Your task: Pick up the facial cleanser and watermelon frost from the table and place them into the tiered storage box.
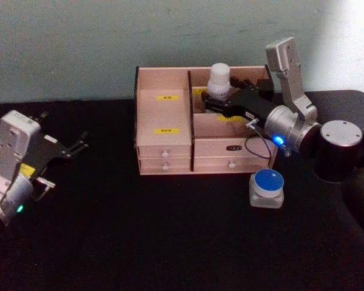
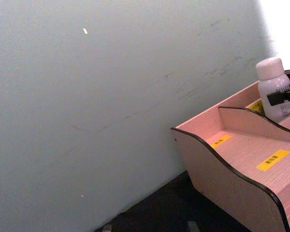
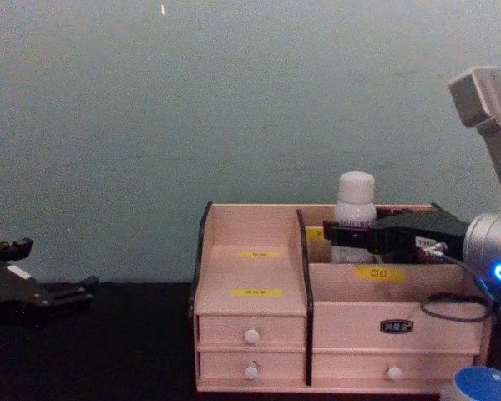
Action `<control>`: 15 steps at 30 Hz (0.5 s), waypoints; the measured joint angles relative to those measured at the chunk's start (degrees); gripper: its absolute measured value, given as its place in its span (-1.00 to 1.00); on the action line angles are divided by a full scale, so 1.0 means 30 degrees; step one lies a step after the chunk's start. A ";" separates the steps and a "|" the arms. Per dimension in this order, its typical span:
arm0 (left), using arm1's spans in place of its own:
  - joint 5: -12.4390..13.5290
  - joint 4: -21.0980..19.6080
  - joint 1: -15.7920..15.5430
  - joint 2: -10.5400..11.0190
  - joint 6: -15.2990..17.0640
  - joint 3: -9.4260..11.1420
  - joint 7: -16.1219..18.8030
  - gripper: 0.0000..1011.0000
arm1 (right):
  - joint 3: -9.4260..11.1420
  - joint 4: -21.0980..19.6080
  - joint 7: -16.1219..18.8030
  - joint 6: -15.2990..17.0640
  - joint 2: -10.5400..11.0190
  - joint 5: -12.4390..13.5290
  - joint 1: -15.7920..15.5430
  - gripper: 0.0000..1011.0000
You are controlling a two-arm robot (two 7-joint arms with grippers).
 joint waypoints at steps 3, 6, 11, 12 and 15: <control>0.0001 0.0001 0.0002 0.0000 0.0001 0.0000 -0.0001 0.98 | -0.0003 0.0000 0.0003 0.0001 0.0002 0.0004 -0.0002 0.98; 0.0001 -0.0001 0.0001 0.0000 0.0001 -0.0001 -0.0001 0.98 | -0.0003 0.0000 0.0006 0.0002 0.0001 0.0010 -0.0002 0.98; 0.0001 -0.0001 0.0001 0.0000 0.0001 -0.0001 0.0000 0.98 | 0.0119 -0.0978 -0.0125 -0.0111 0.0205 -0.0063 -0.0446 0.98; 0.0001 0.0000 0.0001 0.0000 0.0000 -0.0001 0.0000 0.98 | 0.0190 -0.1387 -0.0149 -0.0117 0.0305 -0.0077 -0.0637 0.98; 0.0001 -0.0001 0.0000 0.0000 0.0001 -0.0002 -0.0001 0.98 | 0.0305 -0.2114 -0.0158 -0.0040 0.0492 -0.0076 -0.0957 0.98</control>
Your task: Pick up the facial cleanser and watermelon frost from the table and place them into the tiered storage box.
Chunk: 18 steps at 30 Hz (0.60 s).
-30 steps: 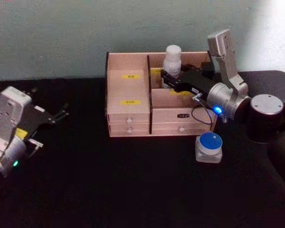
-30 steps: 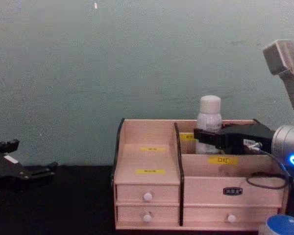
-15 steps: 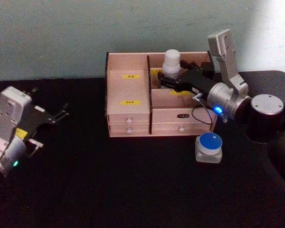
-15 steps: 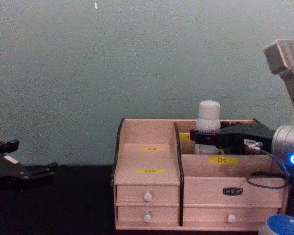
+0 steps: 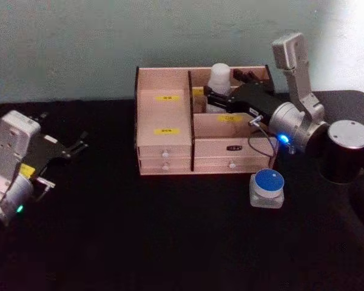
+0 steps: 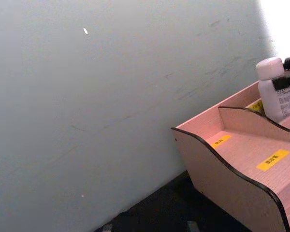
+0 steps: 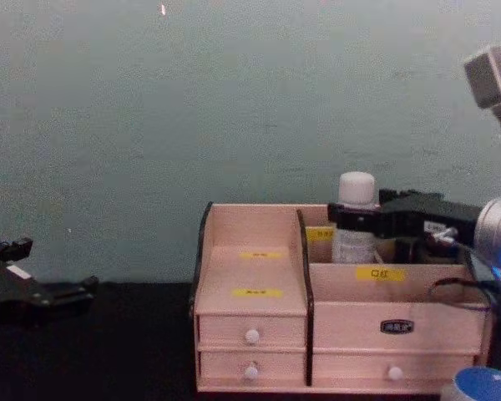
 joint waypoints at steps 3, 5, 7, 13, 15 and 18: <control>0.0000 0.0000 0.0001 0.0000 -0.0001 0.0001 -0.0001 0.98 | 0.0179 -0.1162 0.0019 0.0258 0.0388 0.0080 -0.0570 0.98; 0.0000 0.0000 0.0001 0.0000 -0.0001 0.0001 0.0000 0.98 | 0.0281 -0.1878 0.0060 0.0445 0.0646 0.0184 -0.0950 0.98; 0.0000 0.0002 0.0002 0.0000 -0.0001 0.0002 0.0000 0.98 | 0.0438 -0.2969 0.0167 0.0753 0.1121 0.0395 -0.1589 0.98; 0.0000 0.0000 0.0000 -0.0001 -0.0001 0.0001 0.0000 0.98 | 0.1070 -0.5834 0.0628 0.1916 0.2712 0.1350 -0.3484 0.98; 0.0000 0.0000 0.0000 0.0000 -0.0001 0.0001 0.0001 0.98 | 0.1223 -0.6415 0.0739 0.2219 0.3117 0.1624 -0.3918 0.98; 0.0000 0.0001 0.0002 0.0000 -0.0001 0.0000 0.0001 0.98 | 0.1604 -0.7822 0.0927 0.2905 0.4171 0.2234 -0.5000 0.98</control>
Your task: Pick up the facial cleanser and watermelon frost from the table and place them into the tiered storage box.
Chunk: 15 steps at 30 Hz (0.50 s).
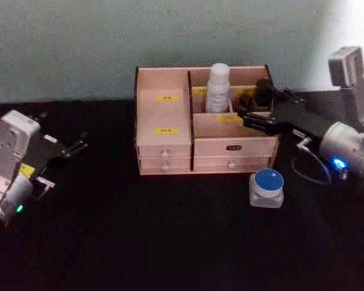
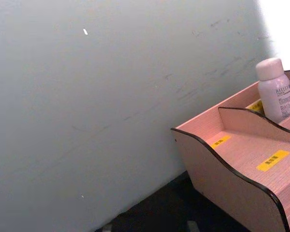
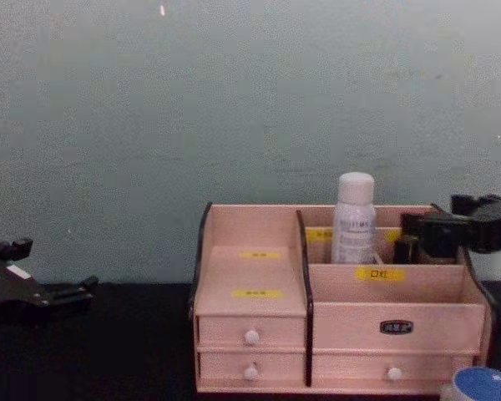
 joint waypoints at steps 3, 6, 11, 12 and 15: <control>0.0000 0.0000 -0.0002 0.0000 0.0000 0.0001 0.0000 0.98 | 0.0308 -0.1059 0.0059 0.0464 0.0797 0.0416 -0.0871 0.98; -0.0001 0.0000 -0.0001 0.0000 -0.0001 0.0000 0.0000 0.98 | 0.0605 -0.2025 0.0063 0.0797 0.1527 0.0775 -0.1704 0.98; 0.0001 0.0000 -0.0001 -0.0001 0.0000 0.0002 0.0000 0.98 | 0.0971 -0.3287 0.0096 0.1351 0.2515 0.1385 -0.2941 0.98; 0.0001 0.0000 -0.0001 -0.0001 0.0000 0.0002 0.0000 0.98 | 0.1023 -0.3485 0.0104 0.1469 0.2676 0.1494 -0.3153 0.98; 0.0000 0.0000 -0.0002 0.0000 0.0000 0.0001 0.0000 0.98 | 0.1163 -0.4101 0.0088 0.1881 0.3230 0.1830 -0.3893 0.98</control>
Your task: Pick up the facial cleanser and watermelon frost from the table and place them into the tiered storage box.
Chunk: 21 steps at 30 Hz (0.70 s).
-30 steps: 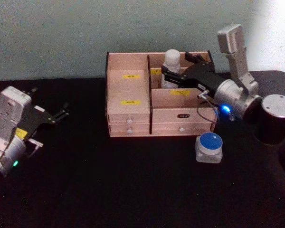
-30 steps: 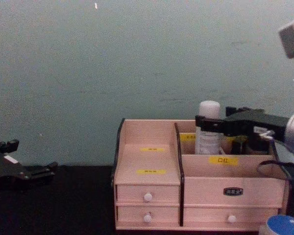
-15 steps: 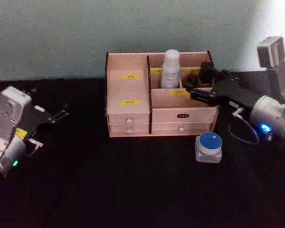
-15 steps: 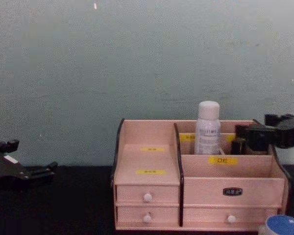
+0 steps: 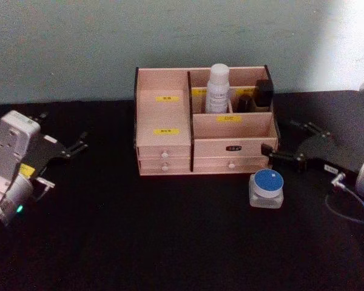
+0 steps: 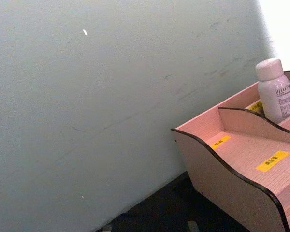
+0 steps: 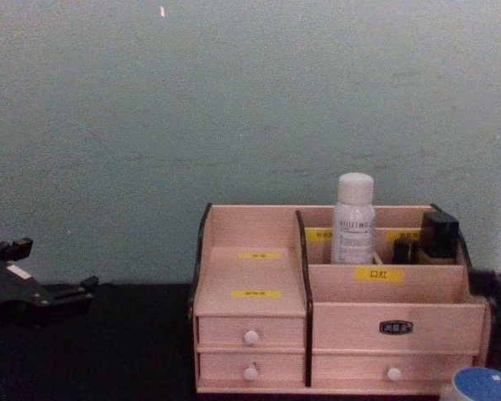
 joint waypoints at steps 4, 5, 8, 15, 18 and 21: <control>0.0000 0.0000 0.0001 0.0001 0.0000 0.0000 0.0000 0.98 | 0.0058 -0.0497 -0.0152 0.0466 0.0516 0.0321 -0.0705 0.98; 0.0000 0.0000 0.0001 0.0000 0.0000 -0.0001 0.0000 0.98 | 0.0058 -0.0558 -0.0185 0.0568 0.0596 0.0377 -0.0792 0.98; -0.0001 0.0000 0.0002 0.0000 0.0000 -0.0001 0.0000 0.98 | -0.0080 -0.0680 -0.0351 0.0940 0.0851 0.0499 -0.1031 0.98; -0.0001 0.0000 0.0001 0.0000 0.0000 0.0000 0.0000 0.98 | -0.0817 -0.0645 -0.0977 0.1636 0.1131 0.0361 -0.0959 0.98; 0.0000 0.0000 0.0001 0.0000 0.0000 0.0000 0.0000 0.98 | -0.1153 -0.0446 -0.1174 0.1872 0.1126 0.0176 -0.0688 0.98; 0.0000 0.0000 0.0001 0.0000 0.0000 0.0000 0.0000 0.98 | -0.1524 -0.0137 -0.1338 0.2098 0.1053 -0.0021 -0.0351 0.98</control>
